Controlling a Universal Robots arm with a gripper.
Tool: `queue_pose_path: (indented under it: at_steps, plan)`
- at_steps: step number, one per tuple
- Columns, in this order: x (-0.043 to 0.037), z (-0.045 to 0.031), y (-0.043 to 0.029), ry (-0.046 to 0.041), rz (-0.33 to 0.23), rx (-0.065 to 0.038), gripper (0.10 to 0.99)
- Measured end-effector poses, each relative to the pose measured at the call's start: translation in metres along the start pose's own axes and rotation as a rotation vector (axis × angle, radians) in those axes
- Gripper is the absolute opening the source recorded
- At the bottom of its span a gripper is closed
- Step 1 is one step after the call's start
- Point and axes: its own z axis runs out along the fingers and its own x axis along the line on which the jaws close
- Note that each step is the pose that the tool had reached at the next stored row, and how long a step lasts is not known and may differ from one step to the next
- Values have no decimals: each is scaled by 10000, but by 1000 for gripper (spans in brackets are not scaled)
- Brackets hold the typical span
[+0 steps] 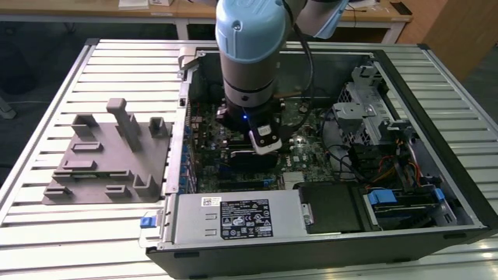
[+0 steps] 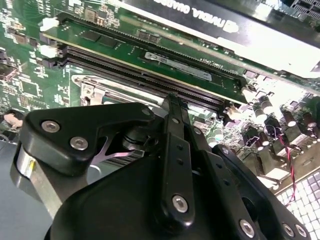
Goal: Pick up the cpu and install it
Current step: 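Install the second cpu locking lever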
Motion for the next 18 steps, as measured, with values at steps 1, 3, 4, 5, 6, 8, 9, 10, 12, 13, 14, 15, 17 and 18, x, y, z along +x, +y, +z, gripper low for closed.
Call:
queue_pose_path:
  at_steps: [1,3,4,5,6,8,9,10,12,13,14,15,17,18]
  plan:
    - [6,8,-3,4,0,-14,106]
    - [9,21,-8,16,3,-57,106]
    - [9,23,-9,20,6,-72,106]
    - [9,25,-10,30,8,-110,106]
    - [9,29,-11,41,11,-159,106]
    - [9,32,-12,68,18,-291,106]
    - [11,34,-12,79,22,-346,106]
    - [14,37,-14,89,23,-393,106]
    - [22,51,-19,97,26,-436,106]
    - [28,59,-22,99,26,-442,106]
    - [36,67,-26,101,26,-448,106]
    - [44,74,-30,103,27,-456,106]
    - [60,86,-37,109,29,-484,106]
    - [68,90,-40,114,29,-504,106]
